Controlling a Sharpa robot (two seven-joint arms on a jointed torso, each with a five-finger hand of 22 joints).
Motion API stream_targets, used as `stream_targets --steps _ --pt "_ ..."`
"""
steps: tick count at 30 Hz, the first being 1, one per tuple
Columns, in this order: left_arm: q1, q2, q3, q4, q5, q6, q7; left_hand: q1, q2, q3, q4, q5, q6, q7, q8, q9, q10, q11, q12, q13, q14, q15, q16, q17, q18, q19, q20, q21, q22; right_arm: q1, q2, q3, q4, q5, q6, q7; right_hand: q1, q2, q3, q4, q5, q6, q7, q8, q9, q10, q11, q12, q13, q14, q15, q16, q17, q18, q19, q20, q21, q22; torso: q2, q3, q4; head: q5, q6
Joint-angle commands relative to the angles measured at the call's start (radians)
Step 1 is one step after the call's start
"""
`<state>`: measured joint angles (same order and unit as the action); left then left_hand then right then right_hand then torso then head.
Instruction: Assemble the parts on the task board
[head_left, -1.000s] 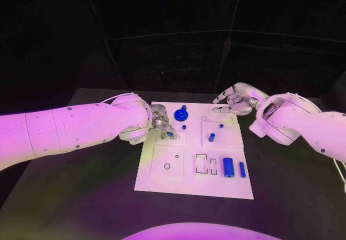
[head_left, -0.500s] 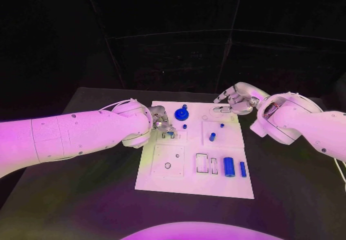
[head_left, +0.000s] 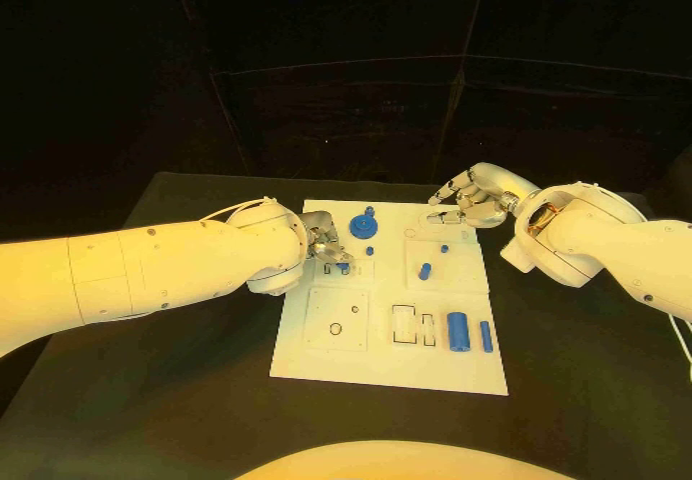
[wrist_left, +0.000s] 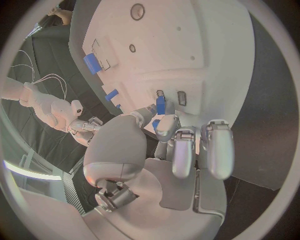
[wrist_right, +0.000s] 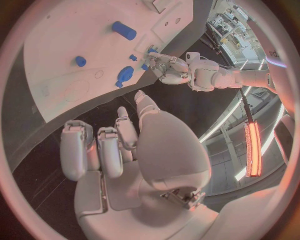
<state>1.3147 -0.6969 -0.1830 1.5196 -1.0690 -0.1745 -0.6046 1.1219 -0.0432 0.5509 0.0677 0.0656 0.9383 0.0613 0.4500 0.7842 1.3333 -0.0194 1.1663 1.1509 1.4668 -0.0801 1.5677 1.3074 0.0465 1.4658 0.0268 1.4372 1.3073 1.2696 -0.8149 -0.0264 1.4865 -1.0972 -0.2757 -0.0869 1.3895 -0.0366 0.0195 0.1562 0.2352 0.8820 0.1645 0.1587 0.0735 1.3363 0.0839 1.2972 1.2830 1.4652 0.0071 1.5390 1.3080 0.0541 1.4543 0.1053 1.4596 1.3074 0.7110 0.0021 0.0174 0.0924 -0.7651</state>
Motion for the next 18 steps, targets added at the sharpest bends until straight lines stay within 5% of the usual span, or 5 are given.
stream_targets --steps 1,18 --pt "-0.001 0.001 0.000 0.002 -0.009 0.020 -0.008 -0.001 0.009 0.131 -0.126 0.005 0.001 -0.006 0.004 0.001 0.006 0.001 0.003 0.001 0.104 0.001 0.003 0.263 -0.005 0.039 0.003 0.004 0.093 0.002 0.001 0.001 0.000 0.002 0.011 -0.002 0.000 0.012 -0.006 0.000 0.003 0.007 0.001 0.003 0.001 -0.004 -0.005 0.001 -0.001 0.089 -0.005 -0.005 0.197 -0.001 -0.007 0.003 -0.004 0.006 0.000 -0.0002 -0.0005 0.002 -0.002" --pt "-0.001 -0.001 0.000 0.000 -0.009 0.075 -0.010 -0.003 0.007 0.132 -0.127 0.005 0.002 -0.006 0.004 0.002 0.006 0.001 0.002 -0.001 0.104 0.001 0.003 0.263 -0.005 0.038 0.003 0.002 0.091 0.002 0.003 0.001 -0.001 0.002 0.012 -0.002 0.000 0.012 -0.006 0.000 0.003 0.007 0.001 0.003 0.001 -0.004 -0.005 0.001 -0.001 0.089 -0.005 -0.005 0.197 -0.001 -0.007 0.003 -0.004 0.006 -0.001 0.0000 0.0003 -0.001 -0.008"
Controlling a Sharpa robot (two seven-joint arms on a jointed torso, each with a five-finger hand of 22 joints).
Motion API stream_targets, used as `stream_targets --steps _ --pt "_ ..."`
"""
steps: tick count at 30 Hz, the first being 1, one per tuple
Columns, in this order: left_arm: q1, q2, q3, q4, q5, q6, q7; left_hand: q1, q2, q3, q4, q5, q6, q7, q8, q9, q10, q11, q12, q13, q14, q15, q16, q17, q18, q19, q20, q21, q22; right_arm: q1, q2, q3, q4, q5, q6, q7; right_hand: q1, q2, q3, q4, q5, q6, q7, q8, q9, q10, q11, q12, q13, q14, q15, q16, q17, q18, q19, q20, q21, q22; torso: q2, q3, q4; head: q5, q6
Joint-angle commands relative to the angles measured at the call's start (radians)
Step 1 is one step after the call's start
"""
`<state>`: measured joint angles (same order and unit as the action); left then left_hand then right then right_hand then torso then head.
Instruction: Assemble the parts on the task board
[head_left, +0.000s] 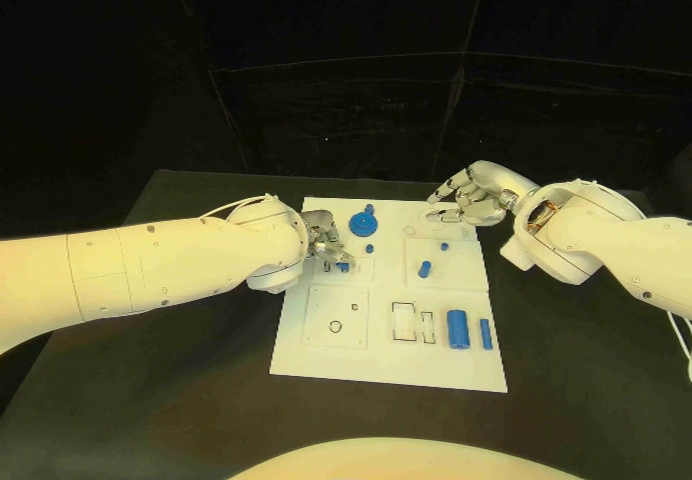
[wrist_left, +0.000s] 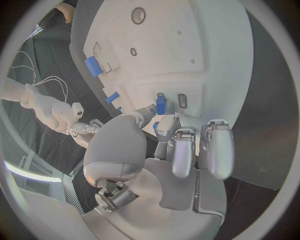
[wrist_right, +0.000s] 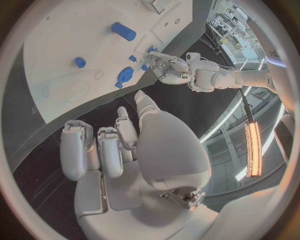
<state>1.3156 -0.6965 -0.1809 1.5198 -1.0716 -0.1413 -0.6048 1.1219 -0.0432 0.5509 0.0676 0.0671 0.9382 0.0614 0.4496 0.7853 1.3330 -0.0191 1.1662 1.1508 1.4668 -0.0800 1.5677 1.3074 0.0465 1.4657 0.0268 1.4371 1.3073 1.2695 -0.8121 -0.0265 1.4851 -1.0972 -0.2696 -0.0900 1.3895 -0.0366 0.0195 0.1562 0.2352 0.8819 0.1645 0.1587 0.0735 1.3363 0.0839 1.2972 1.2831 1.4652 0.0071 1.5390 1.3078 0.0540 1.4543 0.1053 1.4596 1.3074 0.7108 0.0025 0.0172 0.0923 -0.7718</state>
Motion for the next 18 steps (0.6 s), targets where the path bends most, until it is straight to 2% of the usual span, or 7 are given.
stream_targets --steps 1,8,18 --pt "-0.002 -0.001 -0.002 0.000 -0.006 0.045 -0.010 -0.003 0.007 0.132 -0.127 0.003 0.001 -0.006 0.005 0.002 0.006 0.000 0.002 -0.001 0.104 0.001 0.003 0.263 -0.005 0.039 0.003 0.002 0.091 0.002 0.000 0.001 0.001 0.002 0.006 0.001 0.000 0.012 -0.006 0.000 0.003 0.007 0.001 0.003 0.001 -0.004 -0.005 0.001 -0.001 0.089 -0.005 -0.005 0.197 -0.001 -0.007 0.003 -0.004 0.006 0.000 -0.0004 0.0007 -0.001 -0.001" --pt "-0.002 0.000 -0.002 0.001 -0.006 0.062 -0.010 -0.003 0.006 0.133 -0.128 0.003 0.001 -0.007 0.005 0.002 0.006 0.000 0.002 -0.001 0.104 0.001 0.003 0.263 -0.005 0.039 0.003 0.003 0.092 0.002 0.002 0.001 0.003 0.002 0.007 0.001 -0.001 0.015 -0.006 0.002 0.004 0.007 0.001 0.004 0.000 -0.004 -0.005 0.001 -0.001 0.089 -0.005 -0.005 0.198 -0.001 -0.007 0.003 -0.005 0.005 0.000 0.0004 -0.0009 0.000 -0.003" --pt "-0.002 -0.001 -0.002 0.004 -0.006 0.078 -0.010 -0.003 0.005 0.134 -0.128 0.003 0.001 -0.007 0.005 0.002 0.006 0.000 0.002 -0.001 0.104 0.001 0.003 0.263 -0.005 0.039 0.003 0.003 0.093 0.002 0.001 0.001 0.004 0.002 0.009 0.000 -0.001 0.015 -0.006 0.002 0.004 0.007 0.001 0.004 0.000 -0.004 -0.005 0.001 -0.001 0.089 -0.005 -0.005 0.198 -0.001 -0.007 0.003 -0.005 0.005 0.000 -0.0008 0.0008 -0.002 -0.005"
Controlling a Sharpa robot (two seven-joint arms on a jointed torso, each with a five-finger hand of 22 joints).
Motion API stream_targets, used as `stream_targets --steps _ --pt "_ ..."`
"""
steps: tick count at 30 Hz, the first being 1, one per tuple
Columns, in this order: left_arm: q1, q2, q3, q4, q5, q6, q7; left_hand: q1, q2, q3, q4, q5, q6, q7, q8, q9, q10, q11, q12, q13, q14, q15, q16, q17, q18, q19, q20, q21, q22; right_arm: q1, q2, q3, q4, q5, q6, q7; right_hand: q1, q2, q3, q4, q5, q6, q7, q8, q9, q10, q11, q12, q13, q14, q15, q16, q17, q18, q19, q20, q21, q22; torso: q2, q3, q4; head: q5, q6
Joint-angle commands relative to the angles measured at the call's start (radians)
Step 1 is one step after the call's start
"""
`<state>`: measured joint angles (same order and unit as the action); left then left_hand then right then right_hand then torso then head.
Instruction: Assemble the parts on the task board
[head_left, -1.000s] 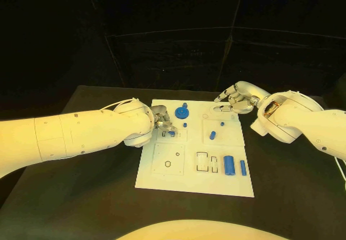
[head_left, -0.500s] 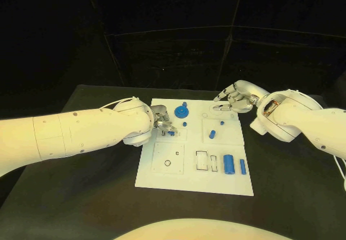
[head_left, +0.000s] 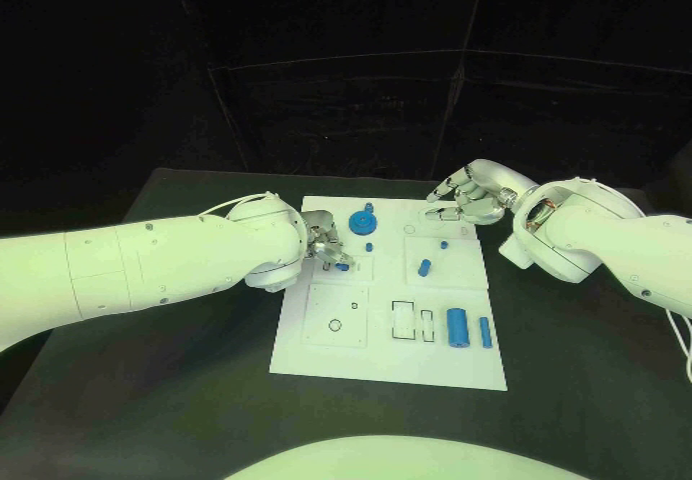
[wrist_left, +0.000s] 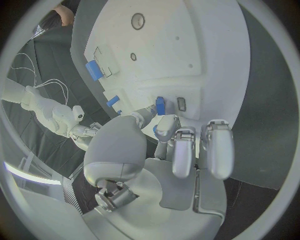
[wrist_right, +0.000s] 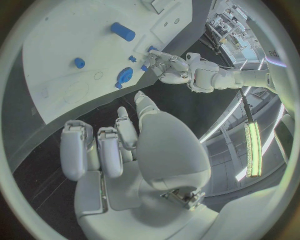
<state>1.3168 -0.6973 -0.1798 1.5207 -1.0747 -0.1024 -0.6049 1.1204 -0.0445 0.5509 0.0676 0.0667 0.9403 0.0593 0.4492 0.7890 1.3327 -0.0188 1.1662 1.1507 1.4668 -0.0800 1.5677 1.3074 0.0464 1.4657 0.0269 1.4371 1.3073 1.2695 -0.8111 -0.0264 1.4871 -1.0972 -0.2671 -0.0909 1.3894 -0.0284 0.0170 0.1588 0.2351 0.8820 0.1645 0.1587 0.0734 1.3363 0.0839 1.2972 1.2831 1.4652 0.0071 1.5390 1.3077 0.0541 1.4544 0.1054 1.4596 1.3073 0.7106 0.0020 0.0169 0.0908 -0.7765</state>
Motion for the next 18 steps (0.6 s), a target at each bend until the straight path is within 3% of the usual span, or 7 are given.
stream_targets --steps 1,10,15,18 --pt "-0.003 0.000 -0.003 0.004 -0.003 0.039 -0.010 -0.002 0.007 0.134 -0.128 0.003 -0.001 -0.005 0.005 -0.001 0.006 0.000 0.002 0.000 0.104 0.001 0.003 0.263 -0.005 0.039 0.003 0.003 0.093 0.002 0.001 0.001 0.002 0.002 0.007 0.001 -0.001 0.007 -0.004 0.000 0.004 0.007 0.001 0.004 0.000 -0.004 -0.005 0.001 -0.001 0.089 -0.005 -0.005 0.198 -0.001 -0.007 0.003 -0.005 0.005 0.000 -0.0001 0.0011 0.000 0.000" --pt "-0.003 0.003 -0.003 -0.004 0.000 0.038 -0.009 -0.038 -0.009 0.111 -0.112 -0.001 0.010 -0.010 0.011 0.007 0.012 -0.003 0.008 0.004 0.104 0.000 0.003 0.263 -0.006 0.040 0.002 0.004 0.095 0.002 0.002 0.001 0.001 0.002 0.007 0.002 -0.001 0.008 -0.004 0.001 0.005 0.007 0.001 0.004 0.000 -0.004 -0.005 0.001 -0.001 0.089 -0.005 -0.005 0.197 -0.001 -0.008 0.002 -0.005 0.004 0.000 0.0003 -0.0004 -0.002 -0.002" --pt "-0.002 0.005 -0.003 -0.012 0.006 0.035 -0.008 -0.111 -0.035 0.008 -0.061 -0.004 0.036 -0.015 0.019 0.013 0.017 -0.007 0.017 0.012 0.104 -0.003 0.003 0.263 -0.006 0.041 0.000 0.004 0.097 0.002 0.002 0.001 0.001 0.002 0.007 0.002 -0.002 0.008 -0.005 0.002 0.005 0.007 0.001 0.005 0.000 -0.005 -0.005 0.000 -0.002 0.089 -0.005 -0.006 0.196 0.000 -0.008 0.002 -0.006 0.003 0.000 0.0006 0.0007 -0.002 -0.003" --pt "-0.002 0.008 -0.003 -0.017 0.012 0.033 -0.007 -0.127 -0.035 -0.061 -0.040 -0.004 0.043 -0.019 0.018 0.015 0.019 -0.010 0.022 0.018 0.104 -0.006 0.003 0.263 -0.007 0.041 -0.003 0.005 0.099 0.002 0.002 0.001 -0.001 0.002 0.008 0.003 -0.003 0.008 -0.005 0.002 0.005 0.007 0.001 0.005 0.000 -0.006 -0.005 -0.001 -0.003 0.089 -0.005 -0.006 0.196 0.000 -0.008 0.002 -0.006 0.002 0.000 0.0007 0.0010 -0.003 -0.003"
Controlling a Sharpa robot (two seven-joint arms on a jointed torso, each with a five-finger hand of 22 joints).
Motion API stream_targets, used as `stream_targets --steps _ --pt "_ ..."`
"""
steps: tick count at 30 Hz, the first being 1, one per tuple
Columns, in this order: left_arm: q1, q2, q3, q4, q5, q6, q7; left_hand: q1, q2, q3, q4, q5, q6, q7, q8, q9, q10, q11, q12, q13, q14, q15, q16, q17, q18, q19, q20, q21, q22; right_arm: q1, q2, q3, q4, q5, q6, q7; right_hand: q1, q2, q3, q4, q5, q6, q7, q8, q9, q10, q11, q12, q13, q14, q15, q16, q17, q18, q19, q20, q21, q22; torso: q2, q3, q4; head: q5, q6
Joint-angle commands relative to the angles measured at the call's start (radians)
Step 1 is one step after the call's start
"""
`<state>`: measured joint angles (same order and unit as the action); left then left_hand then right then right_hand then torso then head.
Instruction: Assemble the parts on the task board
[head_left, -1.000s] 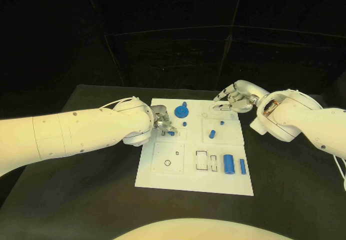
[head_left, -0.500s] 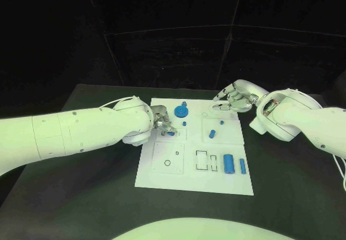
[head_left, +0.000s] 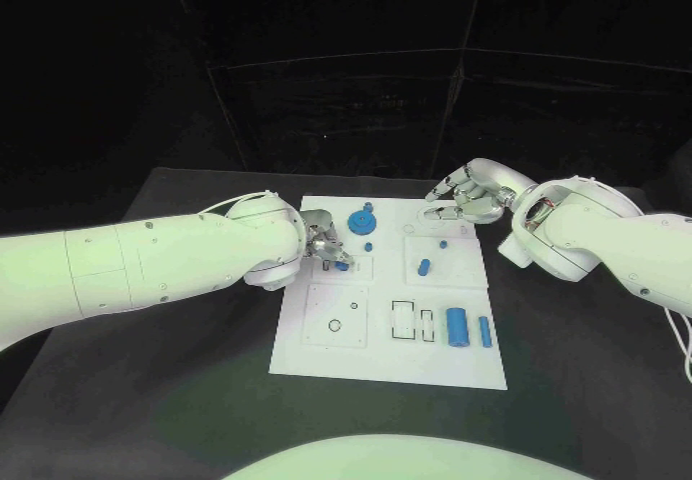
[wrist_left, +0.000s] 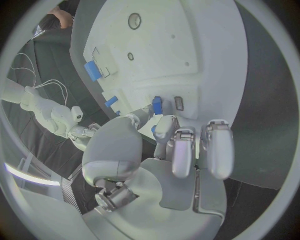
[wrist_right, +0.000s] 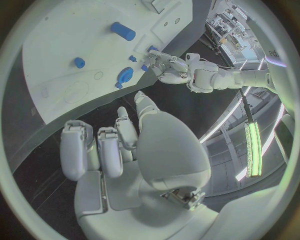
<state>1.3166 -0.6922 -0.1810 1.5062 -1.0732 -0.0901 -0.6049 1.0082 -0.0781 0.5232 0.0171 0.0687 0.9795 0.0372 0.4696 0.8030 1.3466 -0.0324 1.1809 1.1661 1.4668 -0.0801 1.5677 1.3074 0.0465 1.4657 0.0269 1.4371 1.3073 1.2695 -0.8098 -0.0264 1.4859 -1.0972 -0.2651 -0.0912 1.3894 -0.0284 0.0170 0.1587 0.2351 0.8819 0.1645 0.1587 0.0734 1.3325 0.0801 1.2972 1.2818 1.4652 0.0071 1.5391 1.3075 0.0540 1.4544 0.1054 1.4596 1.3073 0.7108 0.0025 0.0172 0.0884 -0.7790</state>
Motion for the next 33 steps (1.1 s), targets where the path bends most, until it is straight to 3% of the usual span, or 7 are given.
stream_targets --steps 1,12,24,33 --pt "-0.002 0.004 -0.002 -0.005 0.012 0.020 -0.007 -0.014 0.002 -0.064 0.017 -0.006 0.006 0.002 -0.004 0.001 0.005 0.003 0.008 0.004 0.104 -0.007 0.003 0.263 -0.007 0.042 -0.005 0.005 0.100 0.002 0.001 0.001 -0.001 0.002 0.007 0.003 -0.003 0.008 -0.006 0.002 0.005 0.007 0.001 0.005 0.000 -0.003 -0.002 -0.002 -0.002 0.089 -0.005 -0.006 0.196 0.000 -0.009 0.002 -0.007 0.001 0.000 0.0001 0.0007 0.000 -0.001" --pt "-0.001 0.016 -0.001 -0.022 0.016 0.020 -0.006 -0.004 0.017 -0.135 0.032 -0.006 0.015 0.000 -0.003 0.006 0.009 0.001 0.015 0.012 0.104 -0.010 0.003 0.263 -0.007 0.043 -0.008 0.007 0.104 0.002 0.003 0.001 -0.005 0.002 0.007 0.002 -0.004 0.008 -0.007 0.003 0.004 0.006 0.001 0.005 0.000 -0.003 -0.002 -0.002 -0.003 0.089 -0.005 -0.006 0.196 0.000 -0.009 0.002 -0.007 0.000 0.000 0.0004 0.0002 -0.001 -0.004" --pt "0.001 0.027 -0.001 -0.038 0.016 0.019 -0.006 -0.001 0.022 -0.156 0.037 -0.005 0.017 -0.002 -0.001 0.008 0.011 -0.001 0.018 0.015 0.104 -0.011 0.003 0.263 -0.008 0.045 -0.009 0.009 0.107 0.002 0.004 0.001 -0.006 0.002 0.007 0.001 -0.005 0.008 -0.008 0.004 0.005 0.006 0.001 0.005 0.000 -0.004 -0.002 -0.003 -0.004 0.088 -0.005 -0.007 0.195 0.001 -0.010 0.002 -0.008 -0.002 0.000 0.0002 0.0000 -0.003 -0.005" --pt "0.001 0.030 -0.001 -0.042 0.016 0.030 -0.006 -0.013 0.021 -0.253 0.070 -0.006 0.023 -0.005 0.005 0.017 0.019 -0.004 0.027 0.023 0.104 -0.014 0.003 0.263 -0.010 0.049 -0.012 0.015 0.117 0.002 0.004 0.001 -0.007 0.002 0.010 0.002 -0.005 0.007 -0.009 0.004 0.005 0.005 0.001 0.005 -0.001 -0.004 -0.002 -0.003 -0.004 0.088 -0.005 -0.007 0.195 0.001 -0.012 0.002 -0.010 -0.005 -0.001 0.0005 0.0005 -0.006 -0.006"
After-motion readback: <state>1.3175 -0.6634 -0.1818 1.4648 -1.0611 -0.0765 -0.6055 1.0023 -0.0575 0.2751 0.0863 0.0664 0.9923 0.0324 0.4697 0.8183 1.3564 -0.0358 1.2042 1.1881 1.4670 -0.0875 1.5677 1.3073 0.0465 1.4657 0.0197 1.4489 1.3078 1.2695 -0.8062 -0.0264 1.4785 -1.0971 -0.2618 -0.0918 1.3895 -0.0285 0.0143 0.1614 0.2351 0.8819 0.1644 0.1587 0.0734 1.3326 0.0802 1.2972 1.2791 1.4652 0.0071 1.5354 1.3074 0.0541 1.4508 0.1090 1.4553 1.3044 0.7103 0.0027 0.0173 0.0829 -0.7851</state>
